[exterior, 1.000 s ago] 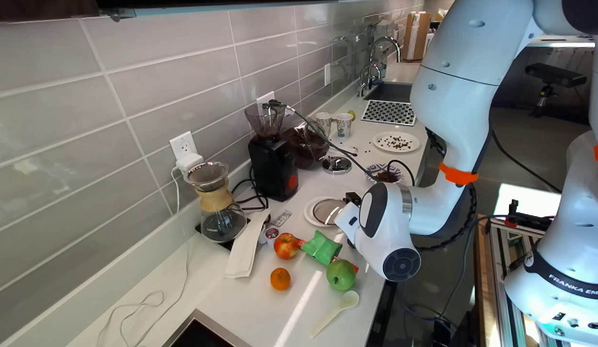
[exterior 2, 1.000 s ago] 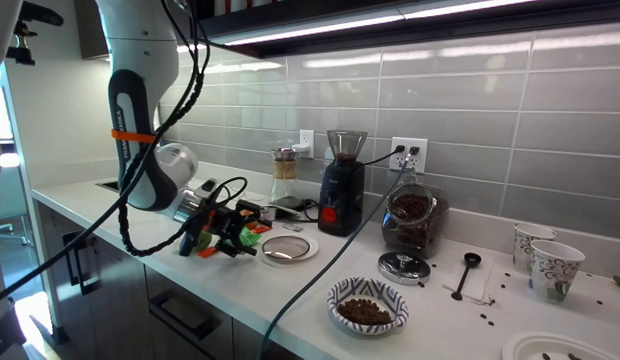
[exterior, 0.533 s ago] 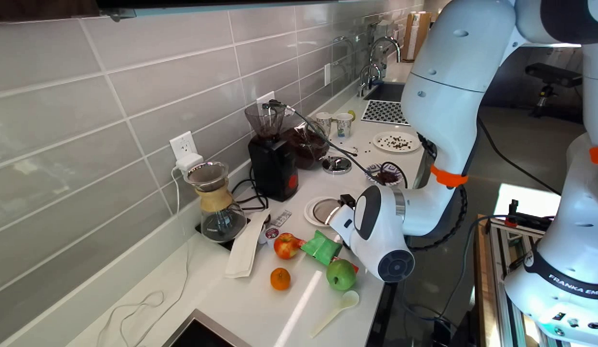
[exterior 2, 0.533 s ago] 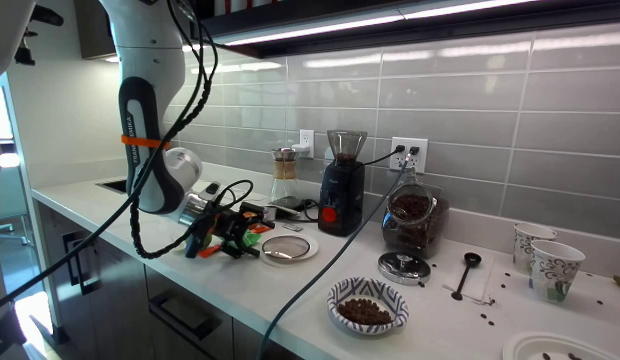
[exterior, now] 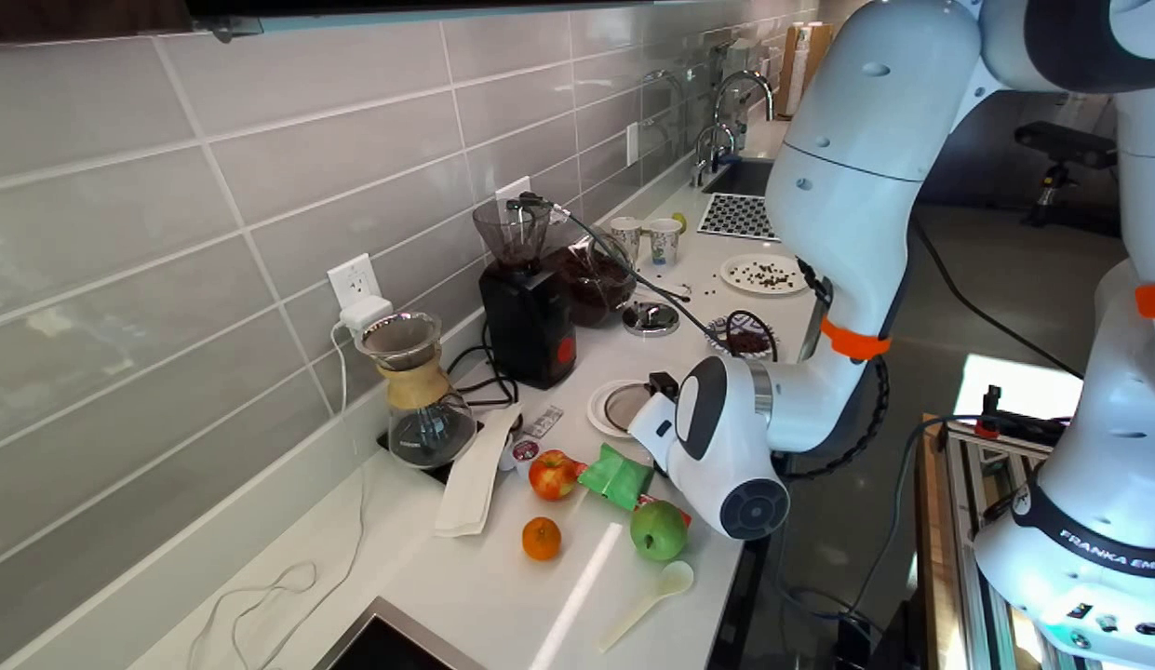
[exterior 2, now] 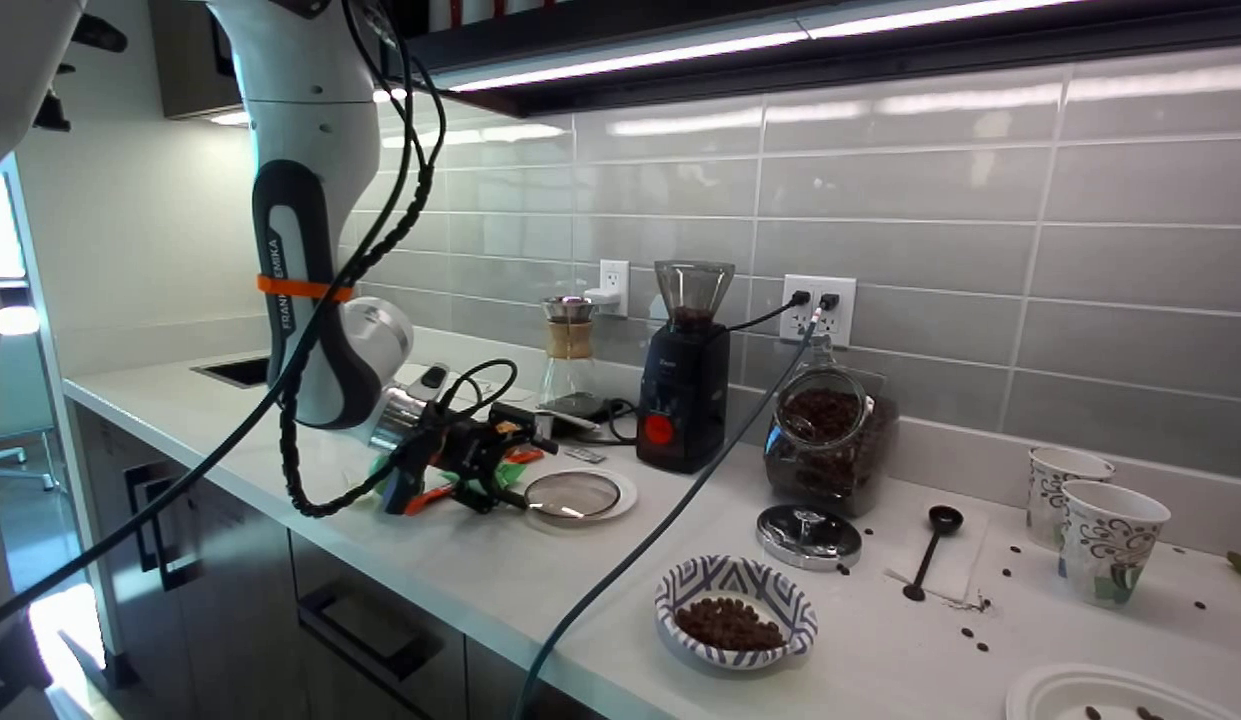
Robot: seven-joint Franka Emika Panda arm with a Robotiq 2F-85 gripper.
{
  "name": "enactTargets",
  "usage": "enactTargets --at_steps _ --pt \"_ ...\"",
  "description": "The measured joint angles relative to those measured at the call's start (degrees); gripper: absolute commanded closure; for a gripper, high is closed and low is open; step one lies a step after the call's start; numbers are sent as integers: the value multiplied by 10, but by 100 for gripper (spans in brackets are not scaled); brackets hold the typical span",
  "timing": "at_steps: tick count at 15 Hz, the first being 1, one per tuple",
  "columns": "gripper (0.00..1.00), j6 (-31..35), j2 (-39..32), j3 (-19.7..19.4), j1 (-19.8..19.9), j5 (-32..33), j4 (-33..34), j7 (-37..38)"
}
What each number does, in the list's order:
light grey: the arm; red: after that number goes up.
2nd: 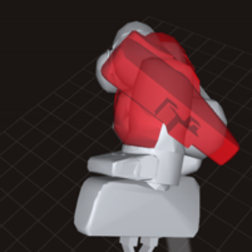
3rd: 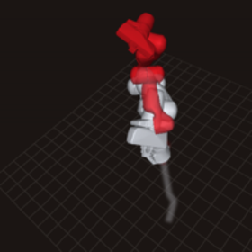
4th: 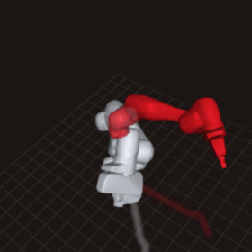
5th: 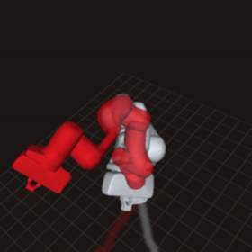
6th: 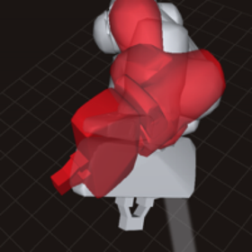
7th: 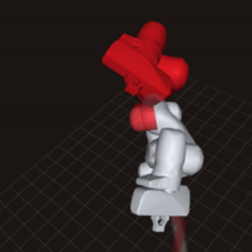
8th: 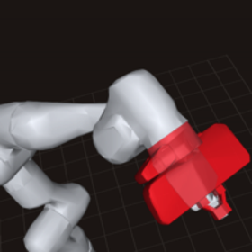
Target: Pick up the clear lid on the white plate and put it on the black machine
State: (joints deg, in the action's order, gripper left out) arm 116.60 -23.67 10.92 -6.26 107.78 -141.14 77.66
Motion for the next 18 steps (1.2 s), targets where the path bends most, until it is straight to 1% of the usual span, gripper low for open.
enactTargets --at_steps 3,5,9,10,13,14,15,16,18 --pt "8 -1 -3 -2 0 0 4 0" --pt "7 -2 -5 -2 0 0 6 0" --pt "10 -4 -8 -2 0 0 9 0" --pt "10 -4 -9 -2 0 0 10 0" --pt "14 -5 -10 -2 0 0 11 0" --pt "12 -6 -11 -2 0 0 12 0" --pt "13 -7 -12 -2 0 0 13 0" --pt "10 -8 -13 -2 0 0 14 0" --pt "6 -10 -14 -2 0 -1 15 -1"
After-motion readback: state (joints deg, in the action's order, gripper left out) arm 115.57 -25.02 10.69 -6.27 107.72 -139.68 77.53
